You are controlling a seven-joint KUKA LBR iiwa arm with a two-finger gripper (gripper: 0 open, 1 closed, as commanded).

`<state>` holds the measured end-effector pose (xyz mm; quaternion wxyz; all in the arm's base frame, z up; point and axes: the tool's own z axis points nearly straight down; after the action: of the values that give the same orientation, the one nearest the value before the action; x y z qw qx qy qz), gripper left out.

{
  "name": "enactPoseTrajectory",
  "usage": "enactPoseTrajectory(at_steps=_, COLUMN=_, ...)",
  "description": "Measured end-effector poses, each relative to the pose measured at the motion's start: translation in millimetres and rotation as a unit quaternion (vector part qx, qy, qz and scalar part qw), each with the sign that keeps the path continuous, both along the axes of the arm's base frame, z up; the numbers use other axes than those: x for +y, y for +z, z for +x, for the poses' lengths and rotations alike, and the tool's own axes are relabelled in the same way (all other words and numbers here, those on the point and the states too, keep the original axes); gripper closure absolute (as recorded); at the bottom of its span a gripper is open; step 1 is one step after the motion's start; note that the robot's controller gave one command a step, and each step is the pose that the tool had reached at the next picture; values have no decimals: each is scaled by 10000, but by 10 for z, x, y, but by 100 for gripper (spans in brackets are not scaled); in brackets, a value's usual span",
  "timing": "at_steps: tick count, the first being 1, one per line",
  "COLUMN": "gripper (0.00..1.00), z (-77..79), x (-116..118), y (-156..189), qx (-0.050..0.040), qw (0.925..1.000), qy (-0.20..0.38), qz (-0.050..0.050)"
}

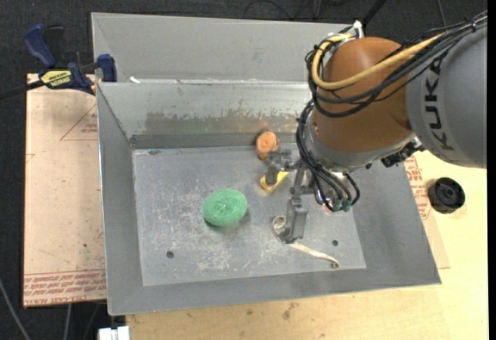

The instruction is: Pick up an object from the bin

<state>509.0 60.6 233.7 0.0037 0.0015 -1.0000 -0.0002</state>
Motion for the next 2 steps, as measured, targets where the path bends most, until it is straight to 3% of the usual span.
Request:
enactPoseTrajectory(at_steps=1, gripper=0, z=14, x=-3, y=42, qx=-38, qw=10000, qy=-11, qz=4)
enactPoseTrajectory(at_steps=2, gripper=0, z=153, x=439, y=-354, qx=-73, qw=9994, qy=-351, qz=4)
